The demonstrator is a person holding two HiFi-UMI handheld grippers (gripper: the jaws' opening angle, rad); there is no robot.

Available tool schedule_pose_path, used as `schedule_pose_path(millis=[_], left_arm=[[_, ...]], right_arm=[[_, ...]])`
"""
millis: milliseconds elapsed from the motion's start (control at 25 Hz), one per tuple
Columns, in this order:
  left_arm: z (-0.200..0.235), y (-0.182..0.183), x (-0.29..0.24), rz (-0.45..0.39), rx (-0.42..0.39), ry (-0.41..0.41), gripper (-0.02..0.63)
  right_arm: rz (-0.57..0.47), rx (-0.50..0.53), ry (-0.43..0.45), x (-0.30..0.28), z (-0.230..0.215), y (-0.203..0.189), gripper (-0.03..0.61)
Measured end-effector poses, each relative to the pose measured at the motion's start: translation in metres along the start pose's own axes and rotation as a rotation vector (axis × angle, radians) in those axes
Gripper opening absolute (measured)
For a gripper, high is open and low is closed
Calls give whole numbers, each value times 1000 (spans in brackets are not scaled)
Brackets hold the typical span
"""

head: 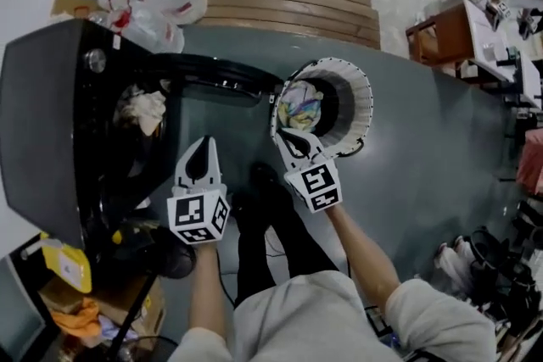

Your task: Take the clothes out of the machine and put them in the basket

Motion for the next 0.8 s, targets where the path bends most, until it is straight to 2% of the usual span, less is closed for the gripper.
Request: schedule_pose_path(millis=[360, 560, 680, 800], left_arm=[[96, -32, 117, -87, 111, 240, 18], [135, -34, 201, -118, 158, 365, 18], [153, -58, 233, -133, 186, 417, 18], [165, -94, 243, -151, 206, 451, 18]], right_arm=[[-16, 146, 210, -46, 132, 30, 23], [-25, 219, 341, -53, 223, 61, 23], [-32, 259, 396, -61, 268, 56, 23], [-44, 293, 428, -76, 292, 37, 22]])
Point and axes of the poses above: the fingertips, and each gripper's own axes: x backward along the fingers, z to its left, y out of its top, the point moved 8 cm from there along x, backward along the fingers, and after that the axes turned 10 degrees about -y, right-handed, at the moved point
